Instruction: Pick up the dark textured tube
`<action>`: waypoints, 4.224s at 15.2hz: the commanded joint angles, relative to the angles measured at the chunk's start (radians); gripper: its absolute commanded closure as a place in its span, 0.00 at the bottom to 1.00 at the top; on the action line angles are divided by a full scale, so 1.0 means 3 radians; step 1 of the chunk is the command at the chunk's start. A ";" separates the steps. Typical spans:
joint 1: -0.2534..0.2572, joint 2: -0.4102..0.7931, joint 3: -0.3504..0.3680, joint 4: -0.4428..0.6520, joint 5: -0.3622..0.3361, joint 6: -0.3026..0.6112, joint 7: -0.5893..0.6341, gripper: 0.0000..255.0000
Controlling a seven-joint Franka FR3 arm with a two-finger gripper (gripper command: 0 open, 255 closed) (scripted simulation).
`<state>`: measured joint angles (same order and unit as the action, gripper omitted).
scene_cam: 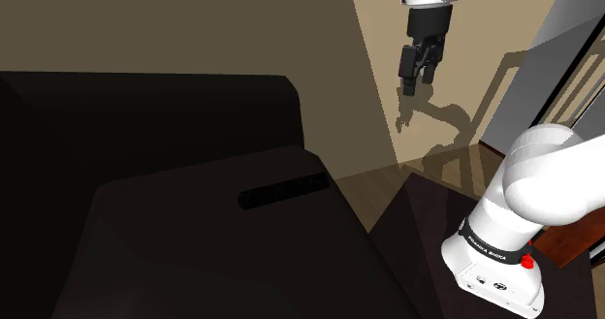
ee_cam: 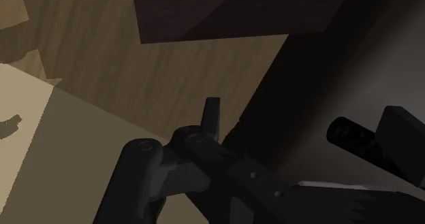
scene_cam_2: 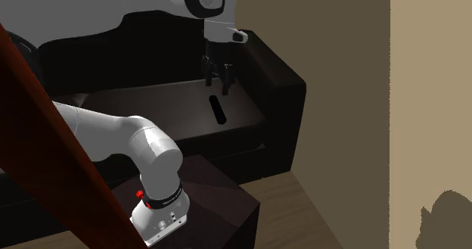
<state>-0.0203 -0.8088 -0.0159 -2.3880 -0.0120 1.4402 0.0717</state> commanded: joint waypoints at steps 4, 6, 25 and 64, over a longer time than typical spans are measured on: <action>0.0132 0.0232 0.0000 -0.0085 0.0005 0.0350 -0.0225 0.00; 0.0220 0.0401 0.0004 -0.0122 0.0012 0.0578 -0.0373 0.00; 0.0960 0.2227 0.0273 0.0137 0.0141 0.2376 -0.1699 0.00; 0.1124 0.2576 0.0426 0.0473 0.0143 0.2462 -0.2035 1.00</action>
<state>0.3160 -0.0299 0.1108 -2.2584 0.0305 2.1970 -0.5410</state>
